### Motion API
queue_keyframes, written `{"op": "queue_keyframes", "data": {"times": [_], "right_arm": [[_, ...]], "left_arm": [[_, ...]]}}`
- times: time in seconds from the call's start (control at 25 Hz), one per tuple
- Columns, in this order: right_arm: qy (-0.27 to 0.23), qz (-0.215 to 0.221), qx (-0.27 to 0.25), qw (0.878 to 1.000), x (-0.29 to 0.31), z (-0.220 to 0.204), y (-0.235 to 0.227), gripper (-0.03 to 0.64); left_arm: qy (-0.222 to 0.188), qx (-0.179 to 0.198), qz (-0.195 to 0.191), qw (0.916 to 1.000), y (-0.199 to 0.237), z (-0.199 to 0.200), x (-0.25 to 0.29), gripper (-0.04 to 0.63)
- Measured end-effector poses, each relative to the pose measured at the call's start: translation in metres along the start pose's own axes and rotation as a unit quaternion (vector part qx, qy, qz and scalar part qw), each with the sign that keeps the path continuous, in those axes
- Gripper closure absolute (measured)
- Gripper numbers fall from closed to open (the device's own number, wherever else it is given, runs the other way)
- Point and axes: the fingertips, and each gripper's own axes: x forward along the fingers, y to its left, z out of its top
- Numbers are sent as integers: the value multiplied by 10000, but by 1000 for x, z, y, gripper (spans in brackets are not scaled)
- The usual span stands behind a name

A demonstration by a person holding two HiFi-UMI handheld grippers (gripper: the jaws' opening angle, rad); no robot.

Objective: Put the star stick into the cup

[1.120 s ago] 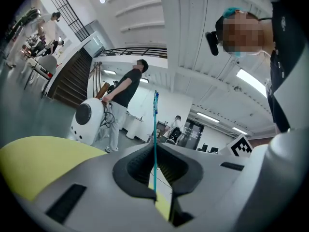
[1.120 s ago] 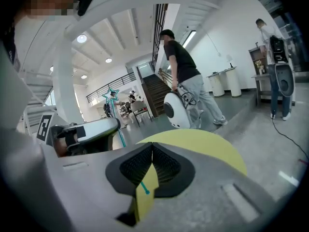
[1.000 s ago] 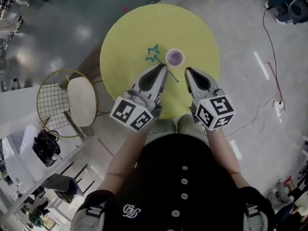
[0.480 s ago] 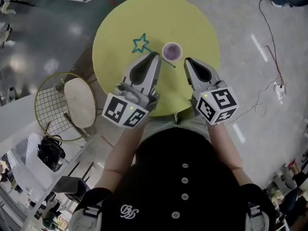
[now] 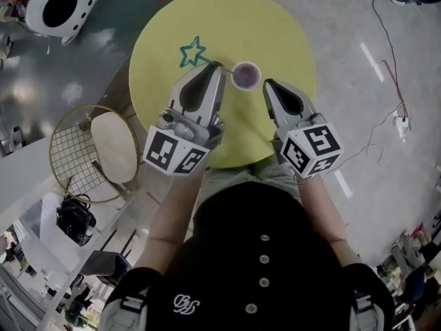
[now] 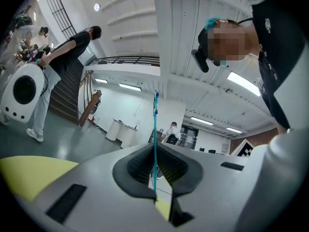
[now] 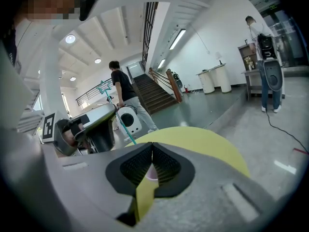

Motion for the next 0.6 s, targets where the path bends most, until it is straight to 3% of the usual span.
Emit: {"op": "queue_keyframes", "data": {"times": [0.6], "right_arm": [[13, -194, 263, 9995, 5, -5, -19, 614]], "left_arm": [[485, -181, 83, 9986, 17, -37, 12, 572]]}}
